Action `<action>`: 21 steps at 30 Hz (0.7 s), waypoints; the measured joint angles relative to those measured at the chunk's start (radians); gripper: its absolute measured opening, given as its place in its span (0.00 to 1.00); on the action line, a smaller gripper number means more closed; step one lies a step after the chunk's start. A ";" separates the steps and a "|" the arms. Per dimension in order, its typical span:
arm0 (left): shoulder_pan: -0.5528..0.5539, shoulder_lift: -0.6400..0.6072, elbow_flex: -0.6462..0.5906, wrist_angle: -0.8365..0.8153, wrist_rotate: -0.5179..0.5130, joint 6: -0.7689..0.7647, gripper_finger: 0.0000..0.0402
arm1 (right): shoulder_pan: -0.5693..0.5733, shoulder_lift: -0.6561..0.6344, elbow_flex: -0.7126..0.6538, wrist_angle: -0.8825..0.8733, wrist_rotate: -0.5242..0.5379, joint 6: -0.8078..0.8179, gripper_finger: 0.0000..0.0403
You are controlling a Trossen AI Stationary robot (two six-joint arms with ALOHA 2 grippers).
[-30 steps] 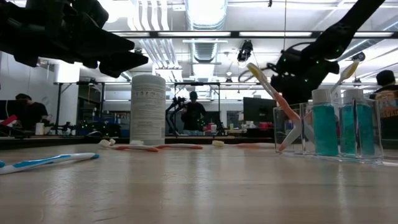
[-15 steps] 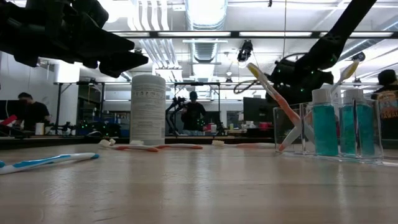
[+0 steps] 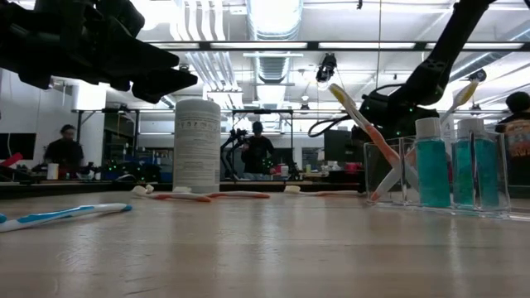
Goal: Pick & Place toothbrushing station
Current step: Put the orange toothbrush into the top section of the transparent organizer
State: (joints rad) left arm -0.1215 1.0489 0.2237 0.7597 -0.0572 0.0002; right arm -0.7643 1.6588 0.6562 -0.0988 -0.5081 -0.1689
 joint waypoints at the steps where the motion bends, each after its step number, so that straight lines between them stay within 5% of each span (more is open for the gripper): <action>1: 0.000 0.000 0.000 0.000 0.000 0.000 0.79 | 0.000 0.002 -0.001 0.001 0.001 -0.001 0.27; 14: 0.000 0.000 0.000 0.000 0.000 0.000 0.79 | 0.000 0.001 -0.006 -0.013 -0.002 -0.033 0.09; 21: 0.000 0.000 0.000 0.000 0.000 0.000 0.79 | 0.002 0.000 -0.006 -0.066 -0.010 -0.008 0.07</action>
State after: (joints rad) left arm -0.1218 1.0489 0.2237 0.7593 -0.0571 0.0001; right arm -0.7628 1.6589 0.6498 -0.1650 -0.5179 -0.1772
